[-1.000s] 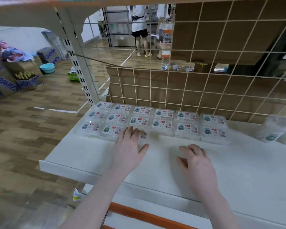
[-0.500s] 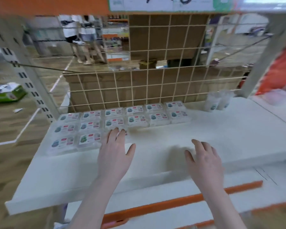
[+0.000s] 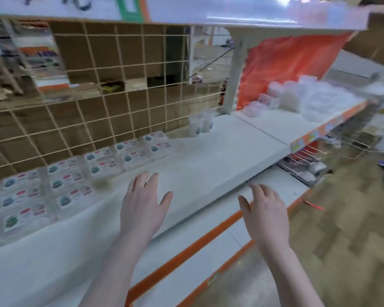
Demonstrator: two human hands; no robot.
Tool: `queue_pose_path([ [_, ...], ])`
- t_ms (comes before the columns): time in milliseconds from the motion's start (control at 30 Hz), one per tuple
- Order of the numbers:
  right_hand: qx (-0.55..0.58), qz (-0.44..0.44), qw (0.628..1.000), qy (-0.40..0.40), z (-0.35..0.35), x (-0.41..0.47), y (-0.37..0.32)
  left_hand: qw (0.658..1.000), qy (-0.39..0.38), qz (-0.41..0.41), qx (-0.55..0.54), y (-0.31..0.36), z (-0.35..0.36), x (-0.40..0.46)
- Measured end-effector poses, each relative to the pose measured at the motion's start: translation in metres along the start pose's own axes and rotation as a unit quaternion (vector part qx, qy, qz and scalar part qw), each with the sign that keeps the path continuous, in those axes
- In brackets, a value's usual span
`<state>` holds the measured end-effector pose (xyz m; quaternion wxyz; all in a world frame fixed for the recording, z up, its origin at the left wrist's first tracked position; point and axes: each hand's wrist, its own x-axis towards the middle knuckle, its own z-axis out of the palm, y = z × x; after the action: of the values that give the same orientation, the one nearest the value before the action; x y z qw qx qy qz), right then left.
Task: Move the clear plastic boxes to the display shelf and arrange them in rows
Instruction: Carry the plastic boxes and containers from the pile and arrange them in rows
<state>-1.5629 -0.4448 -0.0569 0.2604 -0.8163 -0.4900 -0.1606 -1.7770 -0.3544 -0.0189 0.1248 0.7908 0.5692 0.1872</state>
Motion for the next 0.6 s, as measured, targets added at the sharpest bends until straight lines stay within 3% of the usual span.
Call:
queue_pose_path([
  [333, -0.041, 0.043, 0.994, 0.088, -0.031, 0.041, 0.147, 0.997, -0.037, 0.067, -0.027, 0.16, 0.073, 0.036],
  [600, -0.06, 0.04, 0.992, 0.104, -0.048, 0.095, 0.288, 0.993, -0.048, 0.086, -0.062, 0.307, 0.139, 0.063],
])
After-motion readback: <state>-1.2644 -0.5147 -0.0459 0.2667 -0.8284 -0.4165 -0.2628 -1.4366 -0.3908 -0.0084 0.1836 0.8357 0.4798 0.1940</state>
